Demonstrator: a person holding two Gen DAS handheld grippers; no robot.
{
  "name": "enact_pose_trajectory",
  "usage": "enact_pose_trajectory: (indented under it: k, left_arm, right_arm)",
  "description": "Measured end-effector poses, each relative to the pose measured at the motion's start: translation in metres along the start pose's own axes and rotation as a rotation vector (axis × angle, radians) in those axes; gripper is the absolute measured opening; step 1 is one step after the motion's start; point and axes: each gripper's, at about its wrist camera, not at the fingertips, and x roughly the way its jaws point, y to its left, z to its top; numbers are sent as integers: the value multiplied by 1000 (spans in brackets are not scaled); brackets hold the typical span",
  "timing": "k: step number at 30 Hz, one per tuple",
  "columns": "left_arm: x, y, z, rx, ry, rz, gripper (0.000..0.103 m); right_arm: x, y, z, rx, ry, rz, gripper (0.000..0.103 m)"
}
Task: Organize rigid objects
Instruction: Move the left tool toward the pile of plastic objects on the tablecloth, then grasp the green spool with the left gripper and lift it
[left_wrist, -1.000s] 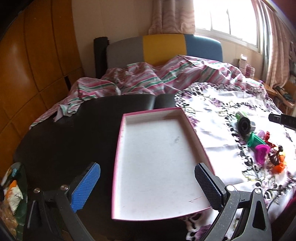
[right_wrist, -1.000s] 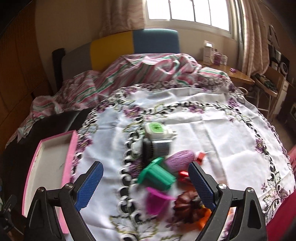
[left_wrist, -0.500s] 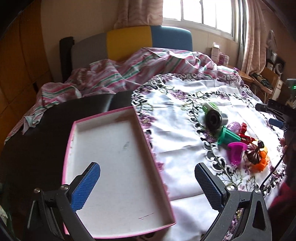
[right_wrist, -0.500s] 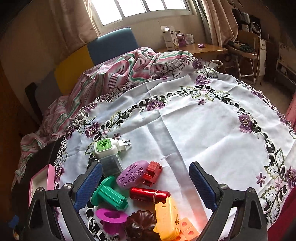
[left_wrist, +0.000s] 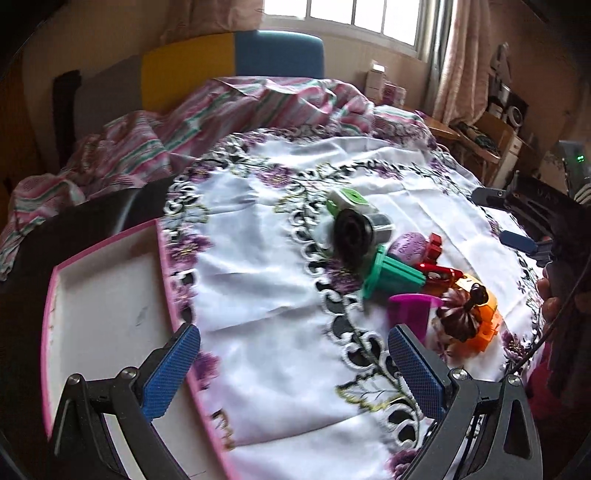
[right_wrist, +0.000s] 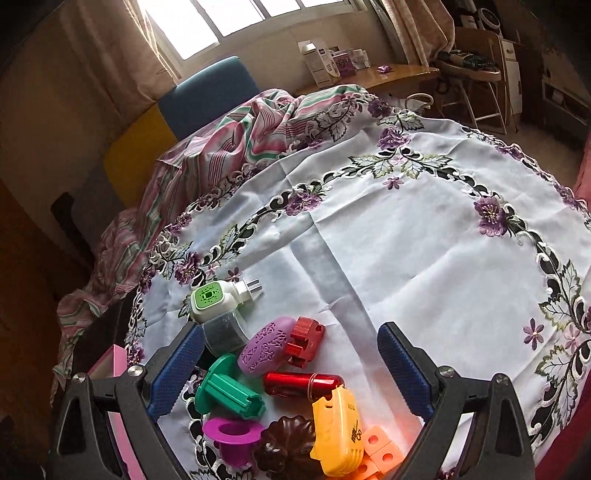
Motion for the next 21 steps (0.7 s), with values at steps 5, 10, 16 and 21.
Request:
enact_pose_trajectory:
  k: [5,10,16,21]
  left_arm:
    - [27,-26,20,35,41,-67,99]
    - [61,-60,39,126,92,-109,99]
    - [99,-81,47,182,180,-131,99]
    - [122,-86,46,212,237,-158,67]
  right_arm:
    - [0,-4,1,21,4,1,96]
    - [4,-6,1,35,29,10,96]
    - [6,-6,1,33,38,15,96]
    - [8,-6,1,34,48,14,96]
